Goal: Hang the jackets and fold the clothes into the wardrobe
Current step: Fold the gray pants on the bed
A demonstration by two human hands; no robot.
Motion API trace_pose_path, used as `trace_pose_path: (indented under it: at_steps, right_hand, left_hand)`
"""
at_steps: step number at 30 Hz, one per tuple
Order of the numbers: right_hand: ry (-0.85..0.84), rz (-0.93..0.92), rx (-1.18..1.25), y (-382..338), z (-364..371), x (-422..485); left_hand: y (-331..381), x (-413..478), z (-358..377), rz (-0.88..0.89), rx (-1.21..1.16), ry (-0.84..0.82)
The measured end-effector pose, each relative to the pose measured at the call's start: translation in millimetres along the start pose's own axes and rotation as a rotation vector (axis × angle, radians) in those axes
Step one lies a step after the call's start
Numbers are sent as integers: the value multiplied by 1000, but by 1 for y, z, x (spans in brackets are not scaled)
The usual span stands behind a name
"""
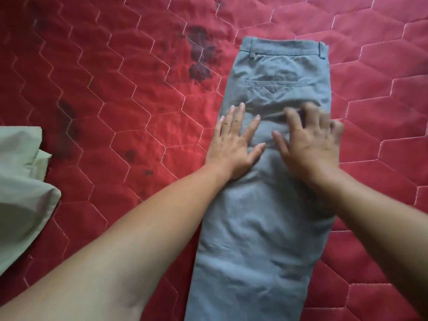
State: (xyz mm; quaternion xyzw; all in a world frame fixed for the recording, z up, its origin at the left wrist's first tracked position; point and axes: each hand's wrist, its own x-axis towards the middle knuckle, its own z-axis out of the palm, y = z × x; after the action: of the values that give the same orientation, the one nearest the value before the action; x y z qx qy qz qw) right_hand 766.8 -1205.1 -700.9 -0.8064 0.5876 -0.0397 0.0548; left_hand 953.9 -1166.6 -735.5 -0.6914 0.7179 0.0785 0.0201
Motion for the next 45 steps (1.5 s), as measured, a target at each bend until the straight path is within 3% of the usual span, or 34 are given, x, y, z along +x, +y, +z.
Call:
trace_pose_path:
  at_steps: [5, 9, 14, 17, 26, 31, 35, 40, 45]
  right_hand:
    - [-63, 2, -80, 10, 35, 13]
    - [-55, 21, -77, 9, 33, 14]
    - [-51, 19, -91, 8, 35, 14]
    - [-62, 13, -92, 10, 35, 16]
    - [-58, 10, -46, 11, 33, 15]
    - [-101, 22, -40, 10, 24, 23]
    - [-12, 25, -24, 15, 2, 66]
    - [-266, 17, -124, 31, 13, 96]
    - [-175, -26, -78, -1, 3, 31]
  left_hand:
    - [-1, 6, -6, -8, -17, -14]
    - [2, 58, -40, -68, -94, 110]
    - [-6, 117, -33, -25, -48, -77]
    - [-6, 122, -28, -37, -57, -93]
    - [-5, 23, -3, -83, -62, 29]
    - [-6, 27, 3, -108, -42, 85]
    - [-9, 28, 6, -111, -60, 98]
    - [-9, 30, 4, -104, -66, 94]
    - [-7, 27, 1, -113, -89, 96]
